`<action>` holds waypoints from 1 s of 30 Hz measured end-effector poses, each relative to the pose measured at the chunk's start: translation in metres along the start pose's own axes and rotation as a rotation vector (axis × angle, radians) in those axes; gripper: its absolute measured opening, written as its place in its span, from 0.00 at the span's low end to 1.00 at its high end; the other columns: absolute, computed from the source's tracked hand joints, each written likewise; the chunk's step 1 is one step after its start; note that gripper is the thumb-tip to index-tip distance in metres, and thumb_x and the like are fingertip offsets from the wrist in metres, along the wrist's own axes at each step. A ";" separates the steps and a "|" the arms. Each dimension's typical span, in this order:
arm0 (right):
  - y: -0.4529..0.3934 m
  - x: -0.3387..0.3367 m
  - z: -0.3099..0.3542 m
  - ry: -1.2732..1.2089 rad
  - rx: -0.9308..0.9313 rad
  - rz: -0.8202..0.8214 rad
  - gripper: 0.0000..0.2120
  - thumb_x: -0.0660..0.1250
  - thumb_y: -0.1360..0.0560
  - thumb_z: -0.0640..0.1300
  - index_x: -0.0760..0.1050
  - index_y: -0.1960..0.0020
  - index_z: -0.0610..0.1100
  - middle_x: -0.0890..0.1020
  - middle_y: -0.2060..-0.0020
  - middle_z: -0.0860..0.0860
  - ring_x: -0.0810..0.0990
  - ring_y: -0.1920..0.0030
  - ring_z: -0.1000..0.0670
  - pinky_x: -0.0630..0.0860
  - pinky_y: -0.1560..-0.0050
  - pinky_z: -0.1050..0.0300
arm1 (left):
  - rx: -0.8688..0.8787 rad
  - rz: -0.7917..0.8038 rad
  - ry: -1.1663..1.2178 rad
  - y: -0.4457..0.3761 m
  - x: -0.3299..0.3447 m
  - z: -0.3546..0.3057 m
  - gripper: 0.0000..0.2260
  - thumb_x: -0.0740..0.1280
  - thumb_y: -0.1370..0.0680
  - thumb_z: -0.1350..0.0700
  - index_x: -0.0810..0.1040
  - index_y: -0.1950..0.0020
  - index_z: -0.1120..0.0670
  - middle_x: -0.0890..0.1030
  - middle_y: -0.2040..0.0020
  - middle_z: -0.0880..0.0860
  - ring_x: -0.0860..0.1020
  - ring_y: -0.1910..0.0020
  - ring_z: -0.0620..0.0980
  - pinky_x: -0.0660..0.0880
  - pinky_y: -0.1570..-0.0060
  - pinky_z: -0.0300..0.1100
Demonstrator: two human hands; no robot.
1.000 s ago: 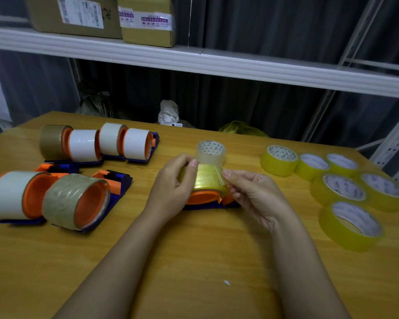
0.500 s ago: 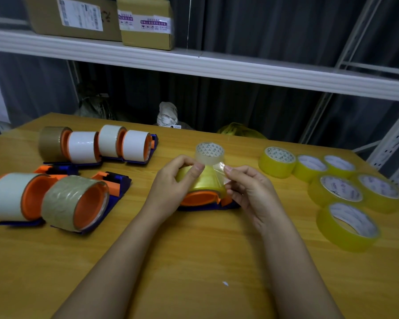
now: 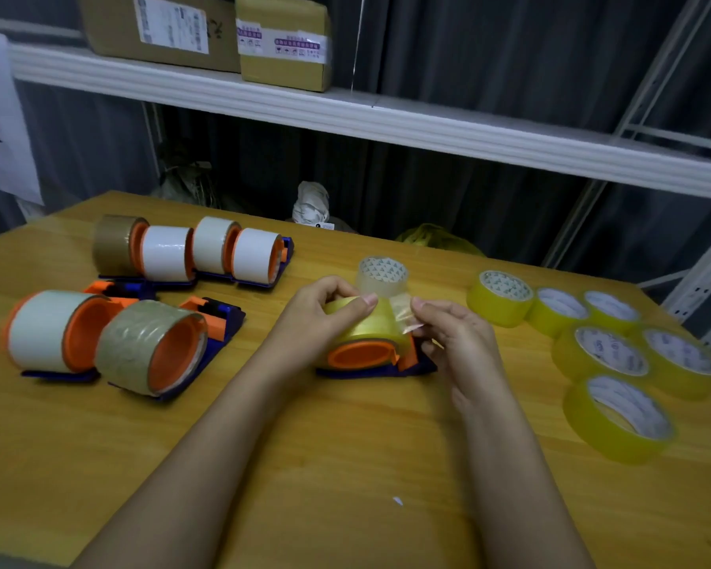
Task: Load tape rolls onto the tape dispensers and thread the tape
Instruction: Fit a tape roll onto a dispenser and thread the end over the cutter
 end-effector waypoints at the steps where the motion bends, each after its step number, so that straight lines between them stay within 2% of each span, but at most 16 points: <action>1: 0.000 -0.002 0.001 0.027 -0.010 -0.015 0.03 0.72 0.27 0.41 0.80 0.60 0.42 0.81 0.70 0.51 0.76 0.69 0.56 0.70 0.65 0.62 | -0.006 0.012 0.006 0.000 0.000 0.001 0.19 0.66 0.33 0.34 0.78 0.55 0.47 0.79 0.53 0.48 0.79 0.53 0.47 0.76 0.56 0.43; 4: 0.000 -0.005 0.003 0.066 -0.038 -0.023 0.05 0.72 0.27 0.41 0.81 0.61 0.43 0.83 0.69 0.52 0.79 0.65 0.55 0.74 0.59 0.60 | -0.013 0.021 0.012 0.000 -0.002 0.002 0.19 0.66 0.34 0.32 0.78 0.55 0.46 0.79 0.52 0.47 0.79 0.53 0.47 0.74 0.57 0.41; 7: -0.001 -0.011 0.008 0.094 -0.085 -0.067 0.05 0.71 0.26 0.39 0.79 0.61 0.40 0.81 0.73 0.57 0.79 0.69 0.63 0.71 0.68 0.73 | -0.009 0.009 0.002 -0.001 -0.002 0.000 0.16 0.66 0.31 0.36 0.78 0.55 0.47 0.80 0.52 0.48 0.79 0.53 0.46 0.73 0.56 0.40; 8: -0.002 -0.014 0.009 0.102 -0.094 -0.085 0.05 0.71 0.26 0.39 0.79 0.61 0.41 0.81 0.73 0.58 0.78 0.69 0.65 0.71 0.68 0.73 | -0.009 0.002 0.001 -0.001 -0.003 0.000 0.15 0.67 0.30 0.36 0.79 0.56 0.47 0.80 0.52 0.48 0.79 0.53 0.45 0.73 0.55 0.40; 11: -0.006 -0.023 0.005 0.132 -0.072 -0.119 0.05 0.71 0.27 0.42 0.79 0.60 0.42 0.81 0.66 0.56 0.77 0.61 0.59 0.69 0.61 0.65 | -0.014 -0.010 0.008 -0.001 -0.005 0.001 0.14 0.67 0.29 0.37 0.79 0.56 0.47 0.81 0.50 0.47 0.79 0.55 0.40 0.74 0.55 0.38; 14: -0.008 -0.026 0.001 0.143 -0.050 -0.136 0.05 0.72 0.27 0.43 0.80 0.59 0.42 0.81 0.64 0.55 0.76 0.59 0.58 0.67 0.60 0.63 | -0.017 -0.009 0.018 0.000 -0.004 0.001 0.14 0.66 0.29 0.37 0.79 0.57 0.47 0.81 0.50 0.47 0.79 0.57 0.37 0.73 0.56 0.37; 20: -0.014 -0.043 -0.002 0.142 -0.033 -0.231 0.05 0.72 0.27 0.44 0.80 0.61 0.45 0.81 0.62 0.52 0.76 0.56 0.53 0.68 0.58 0.59 | -0.021 -0.036 0.051 -0.002 -0.010 0.006 0.13 0.67 0.28 0.38 0.78 0.57 0.48 0.79 0.56 0.46 0.78 0.56 0.44 0.70 0.58 0.39; 23: -0.015 -0.050 -0.003 0.161 -0.034 -0.271 0.06 0.73 0.27 0.45 0.80 0.62 0.45 0.82 0.61 0.52 0.77 0.54 0.52 0.68 0.57 0.59 | -0.024 -0.048 0.080 -0.003 -0.015 0.011 0.14 0.66 0.29 0.39 0.78 0.56 0.49 0.79 0.55 0.47 0.78 0.55 0.46 0.70 0.59 0.39; 27: -0.014 -0.046 -0.002 0.140 -0.053 -0.266 0.06 0.73 0.27 0.45 0.80 0.62 0.45 0.81 0.63 0.53 0.76 0.57 0.53 0.69 0.58 0.60 | -0.006 -0.035 0.099 -0.003 -0.016 0.010 0.12 0.64 0.29 0.41 0.77 0.54 0.48 0.78 0.54 0.49 0.78 0.56 0.46 0.70 0.59 0.38; 30: -0.013 -0.044 -0.001 0.085 -0.070 -0.273 0.06 0.73 0.28 0.45 0.80 0.63 0.46 0.81 0.63 0.53 0.76 0.57 0.53 0.70 0.56 0.59 | -0.005 0.014 0.107 -0.004 -0.016 0.012 0.13 0.62 0.28 0.43 0.78 0.50 0.48 0.78 0.50 0.50 0.77 0.52 0.48 0.71 0.56 0.39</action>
Point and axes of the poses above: each hand's wrist, its own y-axis away from the middle knuckle, its own x-axis out of the palm, z = x × y, the point moved 6 cm from there along -y, towards the middle knuckle
